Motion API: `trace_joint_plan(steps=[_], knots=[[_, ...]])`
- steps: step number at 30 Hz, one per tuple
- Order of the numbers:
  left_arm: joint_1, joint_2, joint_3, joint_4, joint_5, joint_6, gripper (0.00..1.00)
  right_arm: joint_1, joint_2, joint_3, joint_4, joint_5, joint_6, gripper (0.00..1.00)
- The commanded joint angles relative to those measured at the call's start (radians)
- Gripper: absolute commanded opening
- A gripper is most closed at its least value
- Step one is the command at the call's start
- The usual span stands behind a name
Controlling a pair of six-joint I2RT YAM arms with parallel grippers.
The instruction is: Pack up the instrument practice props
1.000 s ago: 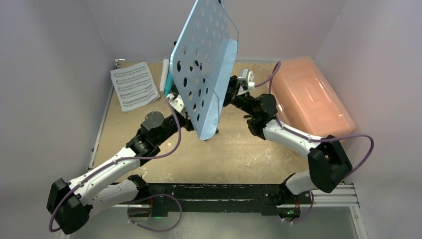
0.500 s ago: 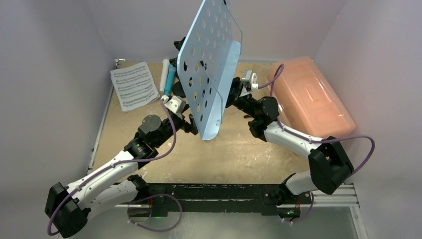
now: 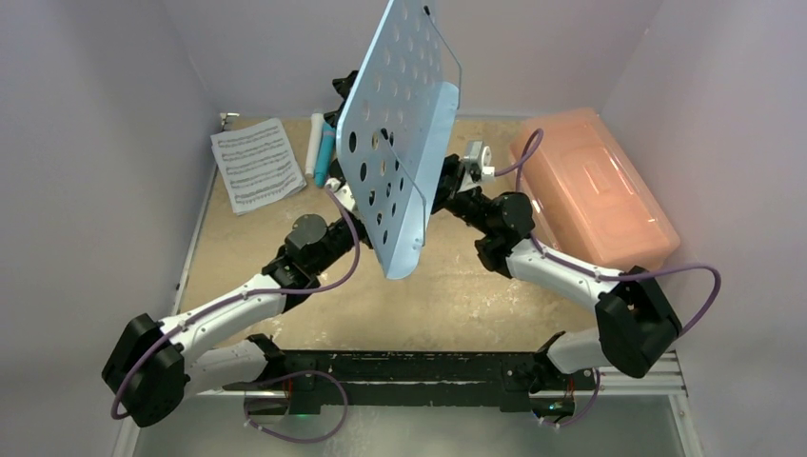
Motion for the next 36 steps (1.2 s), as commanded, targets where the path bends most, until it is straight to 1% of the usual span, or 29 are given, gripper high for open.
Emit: trace_joint_plan(steps=[1,5,12,17,23,26,29,32,36], knots=[[-0.006,0.056,0.026,0.119,0.025,-0.022,0.88,0.027,-0.064,-0.011,-0.013,0.047,-0.012,0.00],[-0.009,0.073,0.019,0.152,-0.043,-0.014,0.89,0.045,-0.095,-0.022,-0.042,0.074,-0.029,0.00],[-0.025,0.106,0.011,0.246,-0.046,-0.044,0.84,0.081,-0.145,-0.028,-0.125,0.184,-0.045,0.00],[-0.064,0.124,-0.002,0.294,-0.050,-0.071,0.82,0.103,-0.185,-0.031,-0.188,0.271,-0.050,0.00],[-0.121,0.102,-0.036,0.294,-0.216,-0.065,0.81,0.119,-0.212,-0.050,-0.208,0.338,-0.059,0.00],[-0.132,0.091,-0.048,0.269,-0.300,-0.051,0.78,0.122,-0.214,-0.061,-0.210,0.339,-0.061,0.00],[-0.133,0.082,-0.060,0.253,-0.340,-0.035,0.71,0.123,-0.219,-0.073,-0.205,0.322,-0.071,0.00],[-0.134,0.084,-0.067,0.274,-0.351,-0.012,0.67,0.125,-0.219,-0.082,-0.178,0.292,-0.081,0.00],[-0.133,0.092,-0.051,0.296,-0.336,0.031,0.58,0.124,-0.205,-0.072,-0.165,0.257,-0.082,0.00]])
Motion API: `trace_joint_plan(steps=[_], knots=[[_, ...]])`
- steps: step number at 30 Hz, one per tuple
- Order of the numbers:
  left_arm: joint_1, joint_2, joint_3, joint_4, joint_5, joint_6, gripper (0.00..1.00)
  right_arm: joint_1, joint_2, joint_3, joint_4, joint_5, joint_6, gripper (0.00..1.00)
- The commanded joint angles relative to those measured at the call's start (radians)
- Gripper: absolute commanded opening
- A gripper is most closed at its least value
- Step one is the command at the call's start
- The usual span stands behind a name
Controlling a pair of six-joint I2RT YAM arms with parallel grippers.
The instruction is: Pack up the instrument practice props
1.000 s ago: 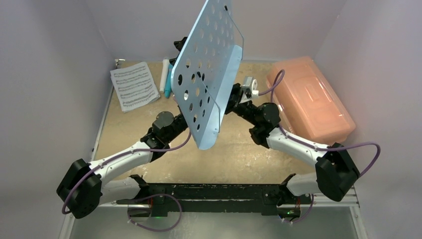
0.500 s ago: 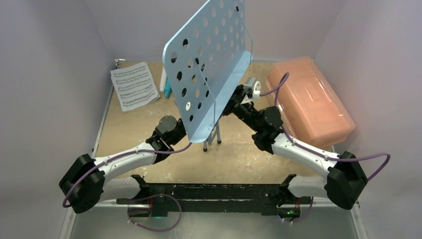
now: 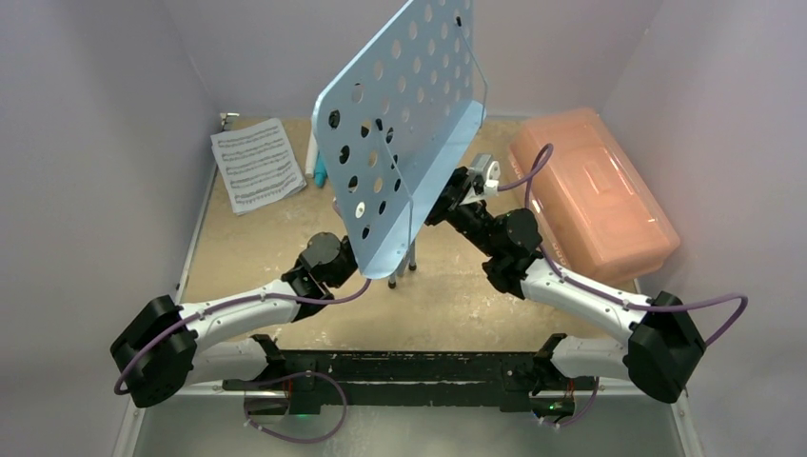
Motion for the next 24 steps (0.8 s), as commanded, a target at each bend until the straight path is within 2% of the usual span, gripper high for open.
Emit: trace_joint_plan(steps=[1,3,5,9,16,24], knots=[[0.022,-0.011,0.001,0.048,-0.101,0.075,0.57,0.005,-0.017,0.010,0.045,-0.047,0.028,0.00],[0.024,-0.014,-0.001,0.072,-0.097,0.087,0.50,0.004,-0.002,0.022,0.046,-0.058,0.029,0.00],[0.024,-0.019,-0.011,0.101,-0.107,0.095,0.31,0.006,0.010,0.034,0.043,-0.061,0.027,0.00],[0.025,-0.033,-0.025,0.120,-0.100,0.114,0.08,0.005,0.029,0.044,0.046,-0.061,0.027,0.00],[0.028,-0.054,-0.053,0.126,-0.038,0.139,0.02,0.005,0.040,0.034,0.033,-0.063,0.025,0.01],[0.028,-0.057,-0.060,0.112,0.061,0.147,0.00,0.005,0.036,0.043,-0.043,-0.100,-0.021,0.19]])
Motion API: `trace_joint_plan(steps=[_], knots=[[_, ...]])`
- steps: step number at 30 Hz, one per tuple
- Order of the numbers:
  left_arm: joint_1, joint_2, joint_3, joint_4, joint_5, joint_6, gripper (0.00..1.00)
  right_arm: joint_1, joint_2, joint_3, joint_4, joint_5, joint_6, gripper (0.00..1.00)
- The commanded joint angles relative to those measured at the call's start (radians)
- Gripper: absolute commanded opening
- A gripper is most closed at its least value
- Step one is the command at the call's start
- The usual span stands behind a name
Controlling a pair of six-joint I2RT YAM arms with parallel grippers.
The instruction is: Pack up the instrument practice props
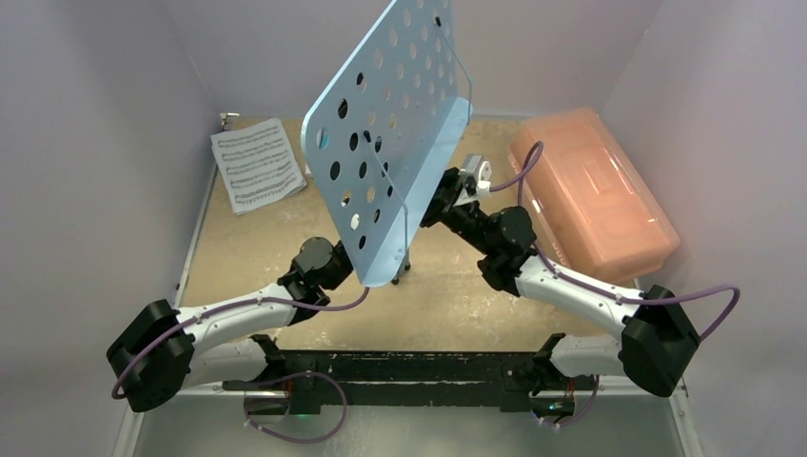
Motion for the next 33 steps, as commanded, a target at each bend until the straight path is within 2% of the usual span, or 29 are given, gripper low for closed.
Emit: trace_joint_plan(steps=[1,6,12,16,20,23,28,33], knots=[[0.020,-0.028,-0.013,0.044,0.027,0.023,0.00,0.002,-0.007,0.027,-0.077,-0.050,-0.025,0.22],[0.020,-0.050,0.007,0.001,0.096,0.017,0.00,0.001,0.006,0.037,-0.125,-0.133,-0.046,0.34],[0.020,-0.101,0.070,-0.109,0.212,-0.001,0.00,0.002,0.022,0.048,-0.145,-0.155,-0.039,0.34],[0.021,-0.129,0.091,-0.152,0.241,-0.013,0.00,0.001,0.018,0.051,-0.144,-0.147,-0.031,0.23],[0.021,-0.148,0.140,-0.265,0.231,-0.026,0.00,0.002,-0.002,0.052,-0.144,-0.121,-0.027,0.12],[0.021,-0.159,0.192,-0.366,0.203,-0.041,0.00,0.001,-0.024,0.050,-0.144,-0.067,-0.015,0.00],[0.022,-0.179,0.285,-0.529,0.198,-0.061,0.00,0.001,-0.045,0.075,-0.186,0.045,0.043,0.00],[0.022,-0.195,0.394,-0.696,0.159,-0.097,0.00,0.001,-0.020,0.124,-0.250,0.080,0.080,0.00]])
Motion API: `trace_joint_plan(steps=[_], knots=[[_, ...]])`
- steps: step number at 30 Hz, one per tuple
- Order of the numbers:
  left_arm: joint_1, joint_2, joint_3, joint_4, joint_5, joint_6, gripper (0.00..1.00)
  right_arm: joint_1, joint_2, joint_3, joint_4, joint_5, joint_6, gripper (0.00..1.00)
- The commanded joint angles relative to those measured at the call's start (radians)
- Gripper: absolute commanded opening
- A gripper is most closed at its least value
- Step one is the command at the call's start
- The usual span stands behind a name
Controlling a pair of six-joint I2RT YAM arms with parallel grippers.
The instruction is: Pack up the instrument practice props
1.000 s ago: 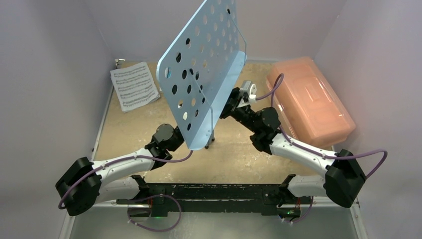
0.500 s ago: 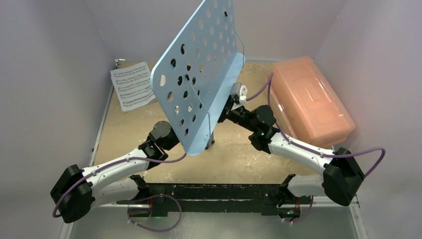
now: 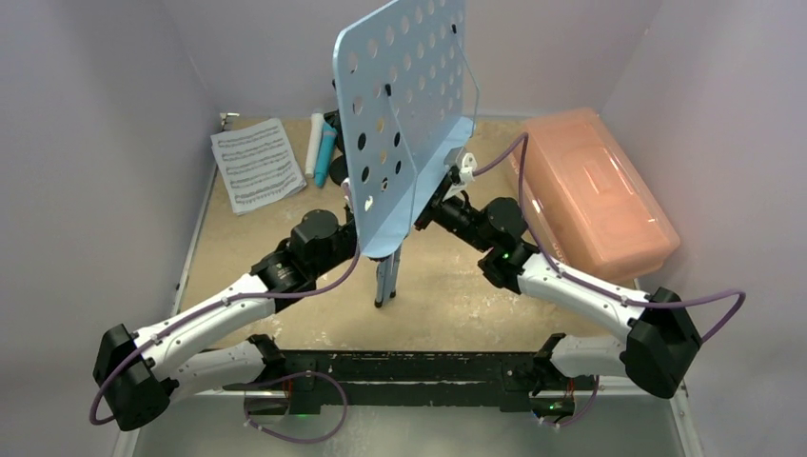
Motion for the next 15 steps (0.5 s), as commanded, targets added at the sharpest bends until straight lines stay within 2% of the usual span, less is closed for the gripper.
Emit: trace_joint_plan(steps=[1,7,15], knots=[[-0.011,-0.070,0.168,-0.042,0.000,-0.054,0.00,0.001,-0.001,0.086,-0.015,0.093,0.053,0.00],[-0.011,-0.073,0.266,-0.215,-0.077,-0.094,0.00,0.002,0.046,0.125,-0.063,0.117,0.123,0.00],[-0.010,-0.045,0.334,-0.301,-0.105,-0.108,0.00,0.001,0.080,0.144,-0.104,0.192,0.196,0.00]])
